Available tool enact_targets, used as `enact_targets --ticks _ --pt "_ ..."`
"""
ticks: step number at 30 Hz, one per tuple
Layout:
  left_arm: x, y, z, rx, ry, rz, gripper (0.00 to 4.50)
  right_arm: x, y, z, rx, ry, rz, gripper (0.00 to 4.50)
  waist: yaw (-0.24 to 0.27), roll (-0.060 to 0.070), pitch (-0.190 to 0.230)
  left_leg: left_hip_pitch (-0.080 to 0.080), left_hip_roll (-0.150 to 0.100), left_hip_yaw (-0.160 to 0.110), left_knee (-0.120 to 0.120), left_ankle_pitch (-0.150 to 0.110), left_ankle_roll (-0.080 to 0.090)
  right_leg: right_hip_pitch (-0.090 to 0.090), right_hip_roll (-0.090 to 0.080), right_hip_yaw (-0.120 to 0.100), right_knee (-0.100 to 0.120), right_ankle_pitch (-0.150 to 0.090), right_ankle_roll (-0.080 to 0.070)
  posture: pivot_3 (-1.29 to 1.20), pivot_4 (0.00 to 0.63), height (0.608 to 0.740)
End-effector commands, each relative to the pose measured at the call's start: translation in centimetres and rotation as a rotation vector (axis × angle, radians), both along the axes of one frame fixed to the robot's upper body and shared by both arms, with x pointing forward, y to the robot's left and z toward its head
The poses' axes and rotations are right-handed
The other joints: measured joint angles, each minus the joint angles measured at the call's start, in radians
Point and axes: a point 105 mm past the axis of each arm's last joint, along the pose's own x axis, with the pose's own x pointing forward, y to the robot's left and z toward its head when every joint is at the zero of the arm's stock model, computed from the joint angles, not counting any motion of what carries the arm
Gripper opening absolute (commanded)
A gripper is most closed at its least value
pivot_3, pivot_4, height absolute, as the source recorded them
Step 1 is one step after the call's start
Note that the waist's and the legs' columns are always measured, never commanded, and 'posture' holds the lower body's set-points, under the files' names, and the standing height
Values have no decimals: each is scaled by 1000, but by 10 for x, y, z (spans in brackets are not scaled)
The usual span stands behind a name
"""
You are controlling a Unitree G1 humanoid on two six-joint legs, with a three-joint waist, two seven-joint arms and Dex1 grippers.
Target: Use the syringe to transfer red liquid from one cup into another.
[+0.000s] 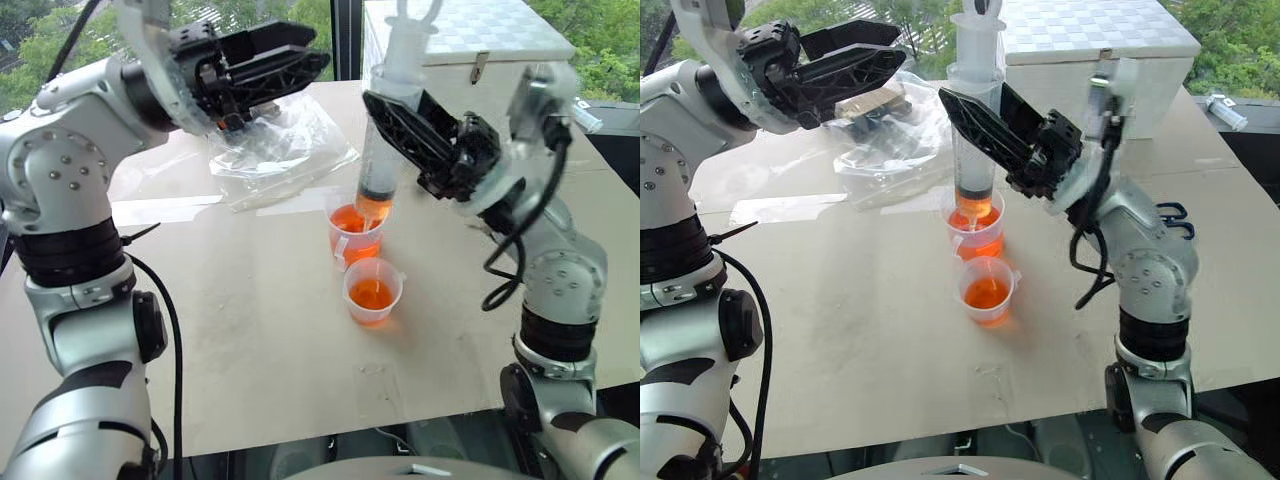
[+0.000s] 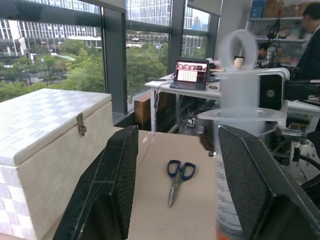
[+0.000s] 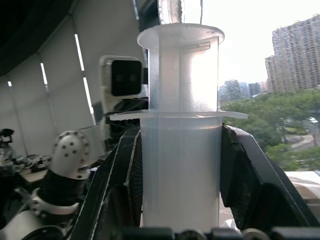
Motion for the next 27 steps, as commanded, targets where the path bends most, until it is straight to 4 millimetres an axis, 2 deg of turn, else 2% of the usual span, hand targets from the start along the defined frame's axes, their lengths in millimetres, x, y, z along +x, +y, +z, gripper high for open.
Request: enact_targets --ticks 1,7,10,18,27 --pt "-12 -11 8 11 -40 -81 2531 -19 2 -5 -25 -44 89 1593 0 0 0 0 0 0 0 0 0 0 0 1 0 0 0 0 150 740" --pt "-32 -23 6 29 -36 -245 2531 -30 11 -36 -126 -55 141 1593 -1 0 0 0 0 0 0 0 0 0 1 2 0 0 0 0 150 740" --pt "-32 -26 3 45 -27 -261 2531 -29 11 -47 -154 -64 142 1593 0 0 0 0 0 1 1 0 0 0 1 2 0 0 0 0 150 740" --pt "-37 -34 -5 73 0 -307 2531 -28 11 -52 -158 -75 133 1593 3 0 0 0 0 0 3 0 0 0 1 2 0 0 0 0 150 740" --pt "-42 -32 -9 78 12 -355 2531 -25 12 -56 -164 -74 133 1593 3 0 0 0 0 0 3 0 0 0 1 2 0 0 0 0 150 740"
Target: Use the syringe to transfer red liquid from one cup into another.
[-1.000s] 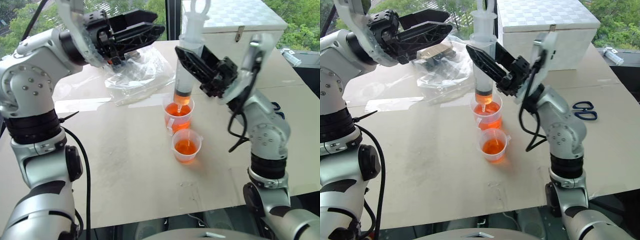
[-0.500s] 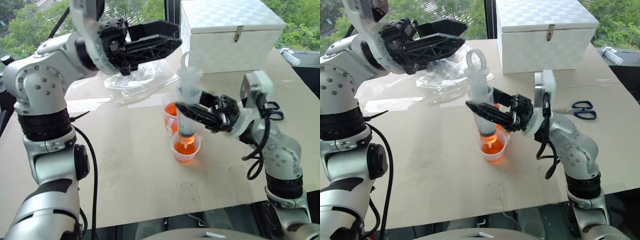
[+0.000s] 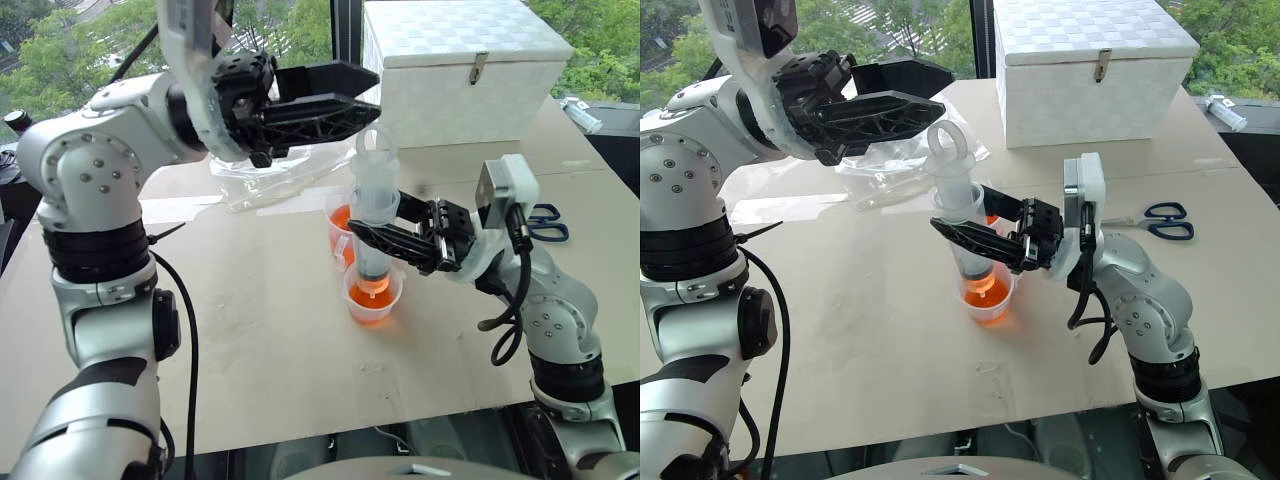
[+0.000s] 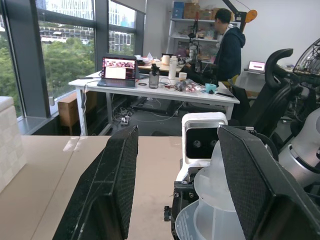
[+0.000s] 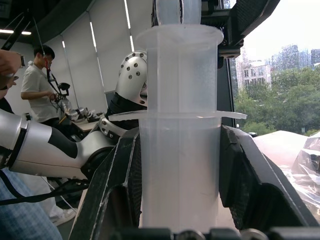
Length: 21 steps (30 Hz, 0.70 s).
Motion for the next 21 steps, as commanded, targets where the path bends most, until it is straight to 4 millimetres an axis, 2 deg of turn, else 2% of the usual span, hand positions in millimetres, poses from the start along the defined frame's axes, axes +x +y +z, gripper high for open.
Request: enact_targets --ticks 1,11,21 --pt "-11 2 4 -1 -35 -51 2531 -2 0 3 14 -35 6 1593 0 0 0 0 0 0 0 0 0 0 0 0 0 0 0 0 150 740" --pt "-15 4 -7 22 -16 -109 2531 7 -2 1 10 -56 -18 1593 0 0 0 0 0 0 0 0 0 0 0 0 0 0 0 0 150 740" --pt "-9 -3 -16 52 -8 -106 2531 4 -1 4 17 -71 -13 1593 1 0 0 0 0 0 1 0 0 0 0 0 0 0 0 0 150 740"
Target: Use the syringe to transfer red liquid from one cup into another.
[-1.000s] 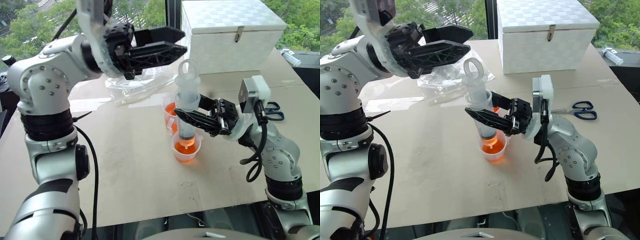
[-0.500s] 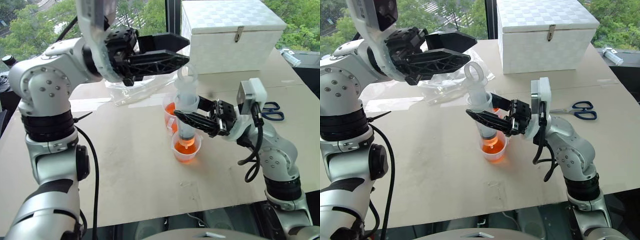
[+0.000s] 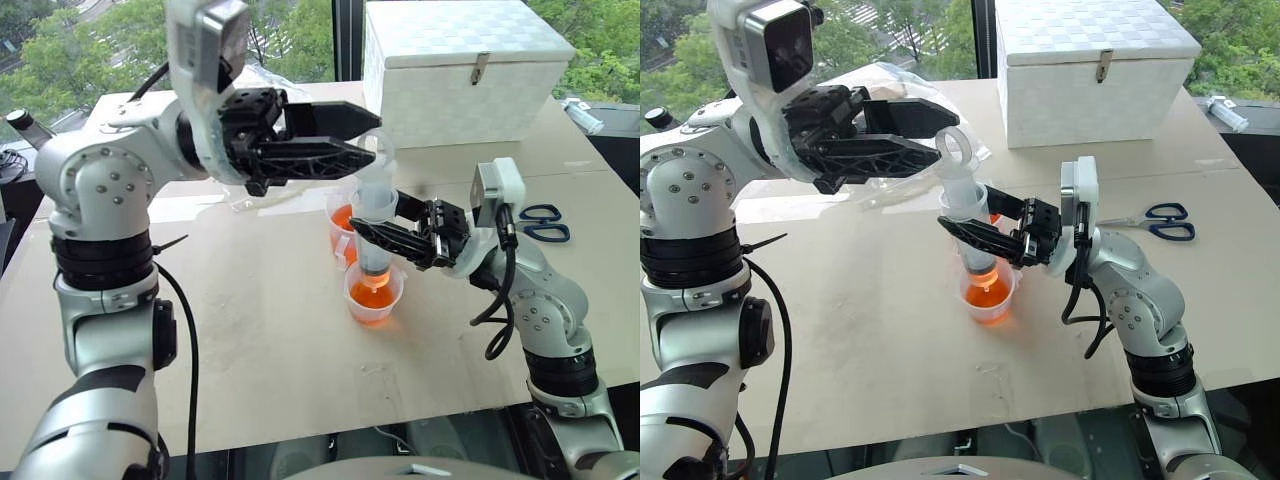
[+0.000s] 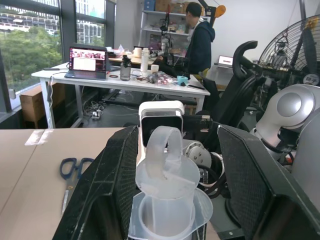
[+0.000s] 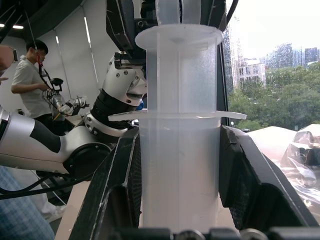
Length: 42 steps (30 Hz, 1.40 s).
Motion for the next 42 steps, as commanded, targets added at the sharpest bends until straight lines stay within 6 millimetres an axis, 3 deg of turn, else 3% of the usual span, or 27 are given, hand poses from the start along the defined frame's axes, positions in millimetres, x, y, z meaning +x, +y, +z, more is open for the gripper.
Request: enact_targets --ticks 1,9,12,16,28,42 --pt "-2 -4 2 2 -36 -5 2531 -9 1 13 30 -70 16 1593 0 0 0 0 0 0 0 0 0 0 0 0 0 0 0 0 150 740" --pt "3 -11 -7 22 -1 -14 2531 -11 1 15 36 -77 15 1593 1 0 0 0 0 0 0 0 0 0 0 0 0 0 0 0 150 740" --pt "4 -11 -8 28 8 -14 1692 -11 1 16 36 -79 12 1593 1 0 0 0 0 0 0 0 0 0 0 0 0 0 0 0 150 740" --pt "6 -12 -12 46 26 -2 24 -10 1 16 36 -81 8 1593 1 0 0 0 0 0 0 0 0 0 0 0 0 0 0 0 150 740" --pt "8 -15 -36 135 60 11 24 -8 0 28 65 -103 1 1593 1 0 0 0 0 0 0 0 0 0 0 0 0 0 0 0 150 740" --pt "13 -19 -52 151 114 24 24 -8 -1 44 106 -125 -5 1593 1 0 0 0 0 0 0 0 0 0 0 0 0 0 0 0 150 740"
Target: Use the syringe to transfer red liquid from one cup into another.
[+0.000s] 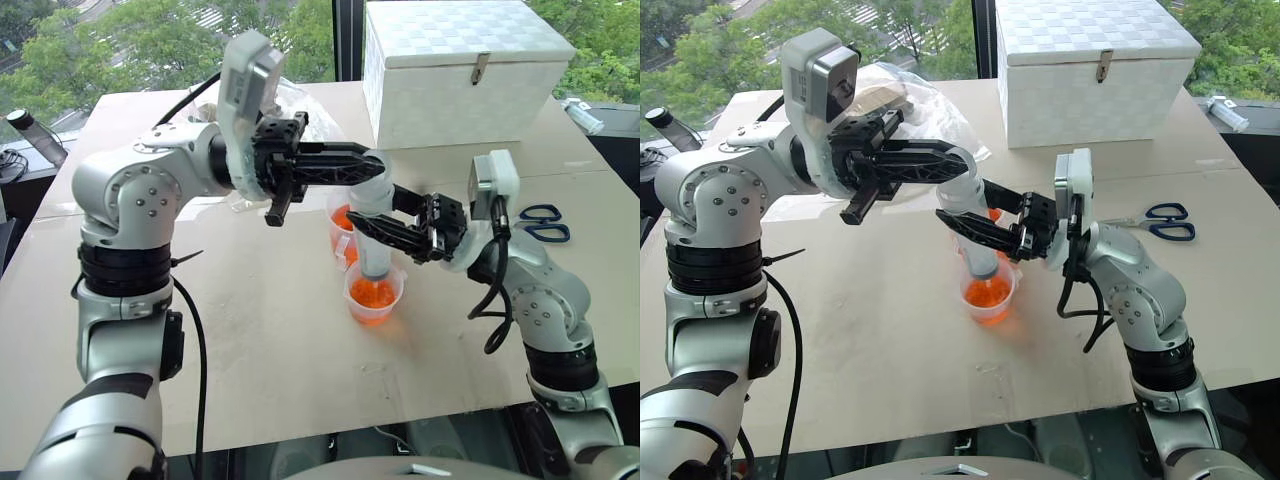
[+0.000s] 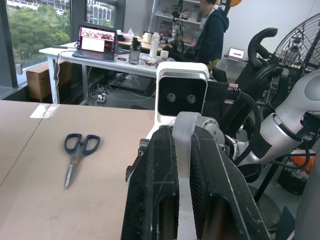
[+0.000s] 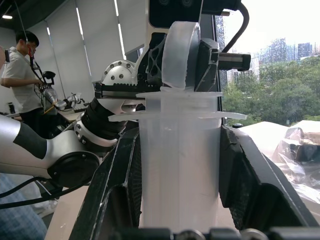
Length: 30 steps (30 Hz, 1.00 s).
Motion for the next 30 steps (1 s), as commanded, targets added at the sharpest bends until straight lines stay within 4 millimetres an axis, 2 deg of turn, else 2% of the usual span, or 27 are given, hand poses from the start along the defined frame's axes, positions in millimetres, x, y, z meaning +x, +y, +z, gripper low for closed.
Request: enact_targets --ticks 1,5,6,8,12,18,21,23,27,30 --pt "-2 -10 -21 79 47 -23 24 -14 -4 38 121 -128 28 1593 0 0 0 0 0 0 0 0 0 0 0 0 0 0 0 0 150 740" --pt "1 -11 -11 40 15 -2 24 -15 -4 34 112 -113 32 1593 1 0 0 0 0 0 0 0 0 0 0 0 0 0 0 0 150 740" --pt "2 -11 -6 29 -7 10 863 -14 -4 33 114 -108 31 1593 1 0 0 0 0 0 0 0 0 0 0 0 0 0 0 0 150 740" --pt "1 -11 7 -7 -42 27 1582 -15 -5 34 123 -99 28 1593 1 0 0 0 0 0 0 0 0 0 0 0 0 0 0 0 150 740" --pt "-5 -3 26 -47 -80 49 3543 -17 -6 32 125 -78 35 1593 0 0 0 0 0 0 0 0 0 0 0 0 0 0 0 0 150 740" --pt "-10 13 63 -154 -128 94 3543 -17 -8 32 124 -63 39 1593 -1 0 0 0 0 0 0 0 0 0 0 0 0 0 0 0 150 740" --pt "-11 31 91 -255 -151 155 3543 -12 -12 35 113 -46 24 1593 0 0 0 0 0 0 0 0 0 0 0 0 0 0 0 0 150 740" --pt "-8 45 99 -284 -148 240 3543 -3 -17 40 98 -13 -19 1593 -5 0 0 0 0 0 0 0 0 0 -1 0 0 0 0 0 150 740" --pt "0 71 83 -220 -139 459 3543 23 -38 55 63 75 -177 1593 -7 0 0 1 0 0 0 0 0 0 -1 1 1 0 0 0 150 740" --pt "6 94 65 -169 -105 650 3543 42 -64 48 -78 221 -289 1593 1 0 0 0 0 -1 0 0 0 0 -2 -1 0 0 0 0 150 740"
